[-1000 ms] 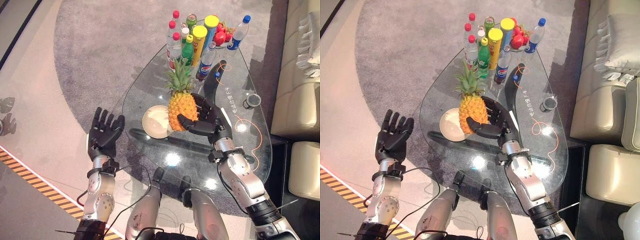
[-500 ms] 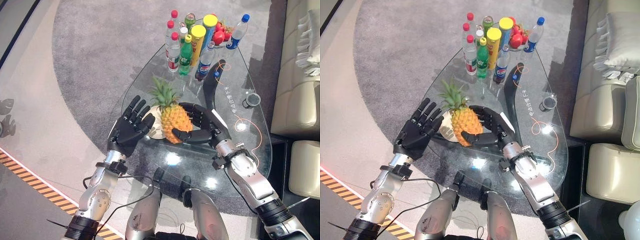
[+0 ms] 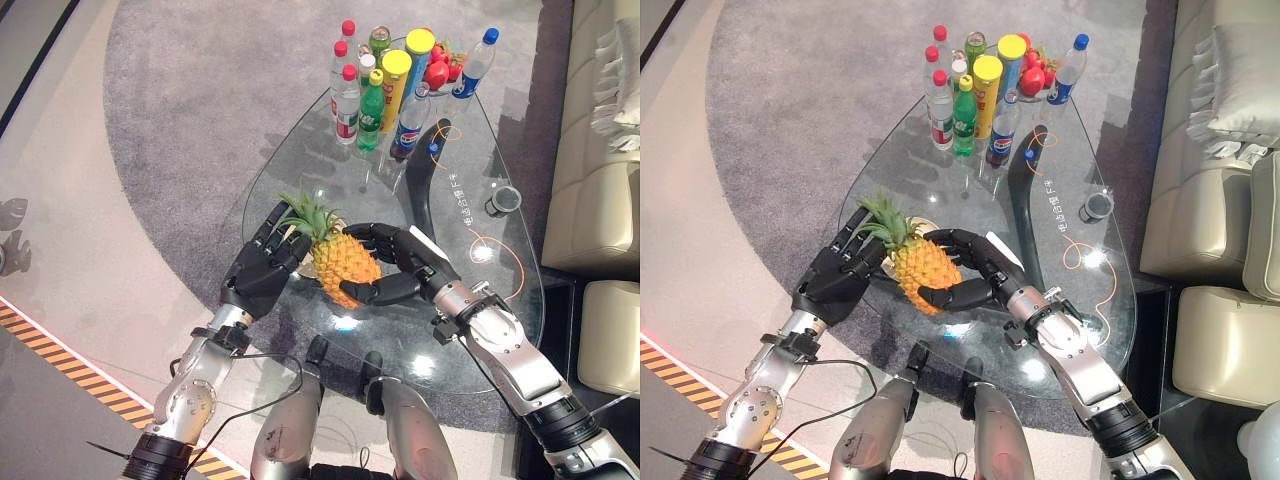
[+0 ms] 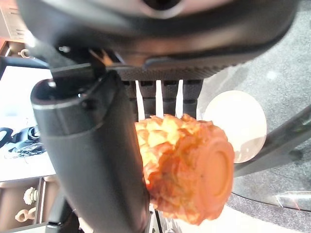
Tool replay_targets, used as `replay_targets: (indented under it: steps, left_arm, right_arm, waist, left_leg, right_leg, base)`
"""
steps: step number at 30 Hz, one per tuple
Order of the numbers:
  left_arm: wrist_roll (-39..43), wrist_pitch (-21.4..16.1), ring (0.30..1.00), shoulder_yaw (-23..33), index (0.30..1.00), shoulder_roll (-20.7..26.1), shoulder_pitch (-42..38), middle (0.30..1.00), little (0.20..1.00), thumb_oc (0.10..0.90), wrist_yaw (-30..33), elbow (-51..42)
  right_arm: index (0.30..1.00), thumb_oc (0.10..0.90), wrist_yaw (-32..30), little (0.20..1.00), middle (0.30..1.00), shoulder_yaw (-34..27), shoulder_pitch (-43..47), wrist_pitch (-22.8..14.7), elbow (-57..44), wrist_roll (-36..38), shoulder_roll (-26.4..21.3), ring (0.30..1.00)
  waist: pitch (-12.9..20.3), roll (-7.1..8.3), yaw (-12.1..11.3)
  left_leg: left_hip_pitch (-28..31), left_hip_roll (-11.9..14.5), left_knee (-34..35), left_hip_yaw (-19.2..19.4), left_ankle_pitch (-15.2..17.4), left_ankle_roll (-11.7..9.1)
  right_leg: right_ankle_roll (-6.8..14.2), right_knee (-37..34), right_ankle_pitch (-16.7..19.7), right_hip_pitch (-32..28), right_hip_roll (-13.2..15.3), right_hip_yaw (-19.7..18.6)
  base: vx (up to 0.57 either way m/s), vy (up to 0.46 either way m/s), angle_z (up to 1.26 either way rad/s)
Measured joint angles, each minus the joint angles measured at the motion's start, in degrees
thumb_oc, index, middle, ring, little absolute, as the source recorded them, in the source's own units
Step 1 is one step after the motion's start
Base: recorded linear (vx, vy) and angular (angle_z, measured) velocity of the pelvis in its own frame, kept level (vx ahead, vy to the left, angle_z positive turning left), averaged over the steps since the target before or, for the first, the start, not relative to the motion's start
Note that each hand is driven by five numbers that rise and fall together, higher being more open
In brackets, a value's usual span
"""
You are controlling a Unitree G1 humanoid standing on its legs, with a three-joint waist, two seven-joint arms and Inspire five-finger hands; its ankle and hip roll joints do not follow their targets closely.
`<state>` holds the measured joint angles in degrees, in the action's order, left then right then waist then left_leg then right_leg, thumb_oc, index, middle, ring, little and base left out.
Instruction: Pick up the fruit to the plate
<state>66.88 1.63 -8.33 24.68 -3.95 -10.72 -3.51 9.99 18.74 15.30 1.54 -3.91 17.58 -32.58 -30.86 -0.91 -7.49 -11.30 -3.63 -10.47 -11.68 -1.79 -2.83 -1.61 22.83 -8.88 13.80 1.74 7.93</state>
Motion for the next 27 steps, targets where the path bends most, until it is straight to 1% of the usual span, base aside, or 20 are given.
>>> replay_targets:
  steps: [8,12,14,16,17,19,22,27]
  left_arm:
    - [-0.01,1.32,0.900,-0.04,0.900,0.87,0.19,0.900,0.900,0.800,0.00,0.04]
    - [-0.02,1.48,0.900,-0.28,0.900,1.60,1.16,0.900,0.900,0.800,0.07,0.09]
    - [-0.05,1.48,0.900,-0.39,0.900,1.64,2.23,0.900,0.900,0.800,0.28,0.09]
    - [-0.26,1.33,0.900,-1.04,0.900,1.69,2.74,0.900,0.900,0.800,1.57,0.10]
    - [-0.28,1.27,0.900,-1.90,0.900,1.78,2.89,0.900,0.900,0.800,3.13,0.10]
    - [-0.28,1.28,0.900,-2.33,0.900,1.67,2.92,0.900,0.900,0.800,4.63,0.12]
    - [-0.26,1.27,0.900,-2.33,0.900,1.67,3.37,0.900,0.900,0.800,5.21,0.20]
    - [-0.23,1.03,0.900,-2.35,0.900,1.51,3.97,0.900,0.900,0.800,5.24,0.22]
  right_arm:
    - [0.300,0.100,0.81,0.200,0.300,0.39,0.09,0.95,0.00,-0.17,-0.69,0.300]
    - [0.300,0.100,1.68,0.200,0.300,0.64,0.33,1.10,-0.23,-3.64,-0.95,0.300]
    - [0.300,0.100,2.42,0.200,0.300,0.87,0.32,1.66,-1.23,-6.71,-1.11,0.300]
    - [0.300,0.100,2.47,0.200,0.300,1.80,0.50,2.13,-2.36,-9.58,-1.86,0.300]
    - [0.300,0.100,2.69,0.200,0.300,2.89,1.15,3.02,-3.27,-11.80,-2.83,0.300]
    - [0.300,0.100,3.01,0.200,0.300,4.45,2.73,3.85,-4.62,-13.76,-4.42,0.300]
    - [0.300,0.100,3.67,0.200,0.300,5.87,4.15,4.22,-4.74,-14.56,-5.30,0.300]
    - [0.300,0.100,4.30,0.200,0.300,7.10,4.92,4.32,-5.20,-14.32,-5.45,0.300]
  waist:
    - [0.00,0.00,0.04]
    - [0.00,0.00,0.19]
    - [0.00,0.00,0.27]
    - [0.00,0.00,0.25]
    - [0.00,0.00,0.19]
    - [0.00,0.00,0.21]
    - [0.00,0.00,0.18]
    - [0.00,0.00,-0.07]
  left_leg:
    - [-0.14,-0.14,-0.32,0.00,0.04,0.07]
    - [-0.23,-0.24,-0.55,-0.01,0.13,0.13]
    - [-0.28,-0.27,-0.57,-0.01,0.15,0.15]
    - [-0.28,-0.29,-0.57,-0.01,0.16,0.16]
    - [-0.39,-0.31,-0.58,-0.02,0.17,0.17]
    - [-1.18,-0.34,-0.67,-0.01,0.16,0.16]
    - [-1.18,-0.36,-0.65,-0.02,0.15,0.16]
    - [-1.14,-0.47,-0.64,-0.05,0.15,0.16]
  right_leg:
    - [0.09,0.08,-0.05,0.00,0.11,0.00]
    - [0.24,0.11,-0.14,0.00,0.19,0.00]
    - [0.24,0.11,-0.14,0.01,0.22,0.00]
    - [0.28,0.09,-0.17,0.01,0.23,0.00]
    - [0.31,0.08,-0.20,0.12,0.24,0.00]
    - [0.26,0.24,-0.16,0.96,0.27,-0.01]
    - [0.15,0.63,-0.12,1.05,0.26,-0.06]
    - [0.18,0.74,-0.17,1.05,0.26,-0.07]
  base:
    - [0.00,0.000,0.00]
    - [0.00,0.000,0.00]
    - [0.00,0.000,0.00]
    - [0.00,0.000,0.00]
    - [0.00,0.000,0.00]
    - [0.00,0.000,0.00]
    - [0.00,0.000,0.00]
    - [0.00,0.000,0.00]
